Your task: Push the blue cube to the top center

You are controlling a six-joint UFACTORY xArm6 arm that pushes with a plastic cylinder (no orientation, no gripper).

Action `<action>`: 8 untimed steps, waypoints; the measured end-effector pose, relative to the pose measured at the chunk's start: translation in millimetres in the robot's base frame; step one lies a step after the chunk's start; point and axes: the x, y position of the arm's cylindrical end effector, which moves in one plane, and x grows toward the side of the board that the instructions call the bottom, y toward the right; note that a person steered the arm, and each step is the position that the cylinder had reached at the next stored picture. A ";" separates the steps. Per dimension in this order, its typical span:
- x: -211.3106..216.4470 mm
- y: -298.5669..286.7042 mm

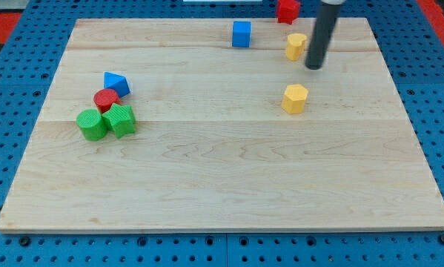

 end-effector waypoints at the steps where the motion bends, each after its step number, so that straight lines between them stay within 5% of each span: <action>1: -26.8 -43.9; 3: -78.3 -51.6; 7: -68.2 -107.8; 8: -124.6 -120.3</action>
